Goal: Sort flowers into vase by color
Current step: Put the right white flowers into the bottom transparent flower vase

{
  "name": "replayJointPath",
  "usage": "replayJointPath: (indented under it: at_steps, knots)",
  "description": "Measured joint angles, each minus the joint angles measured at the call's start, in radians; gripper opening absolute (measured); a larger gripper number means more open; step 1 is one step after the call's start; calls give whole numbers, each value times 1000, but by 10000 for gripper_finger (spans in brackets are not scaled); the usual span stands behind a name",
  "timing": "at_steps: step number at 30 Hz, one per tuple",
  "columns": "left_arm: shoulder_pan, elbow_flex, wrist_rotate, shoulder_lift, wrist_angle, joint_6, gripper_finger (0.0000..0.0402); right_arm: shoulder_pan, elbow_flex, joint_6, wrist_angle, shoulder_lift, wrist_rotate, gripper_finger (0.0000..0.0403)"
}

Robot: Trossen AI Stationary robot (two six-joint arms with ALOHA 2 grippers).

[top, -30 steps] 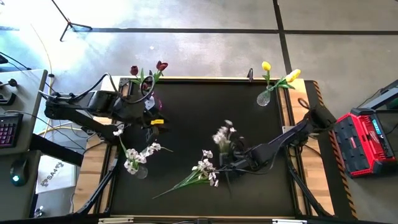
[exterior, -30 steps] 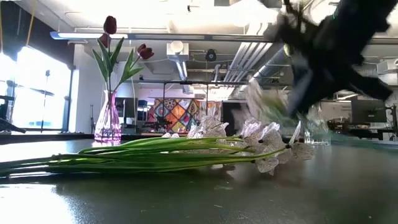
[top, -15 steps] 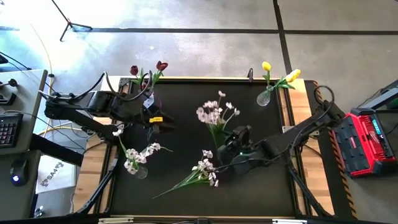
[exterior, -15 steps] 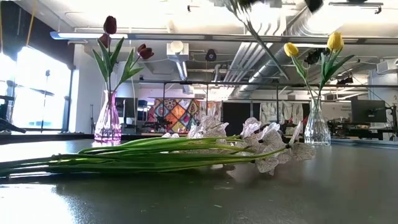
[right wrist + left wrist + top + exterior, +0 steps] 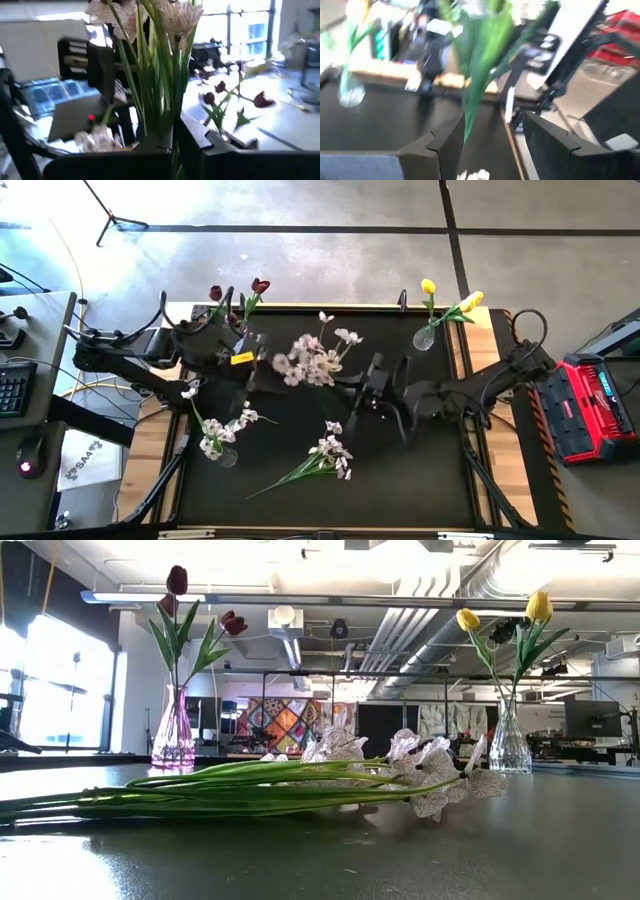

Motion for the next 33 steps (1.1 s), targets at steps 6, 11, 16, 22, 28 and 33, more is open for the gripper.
replayJointPath:
  at_steps: [6, 11, 16, 22, 28, 33]
  knots:
    - [-3, 1, 11, 22, 115, 63, 188, -56, 0, -40, 119, 0, -144, 0]
    - [-2, 1, 7, 72, 162, 79, 188, -95, 0, -47, 129, 0, -228, 0]
    - [0, 0, -39, 107, 211, 81, 188, -106, 0, -43, 131, 0, -256, 0]
    - [1, 0, -135, 114, 207, 47, 188, -98, 0, -71, 161, 0, -243, 0]
    - [1, 0, -170, 110, 240, 66, 186, -94, 0, -95, 177, 0, -237, 0]
    - [1, 0, -165, 110, 250, 97, 158, -94, 0, -95, 169, 0, -250, 0]
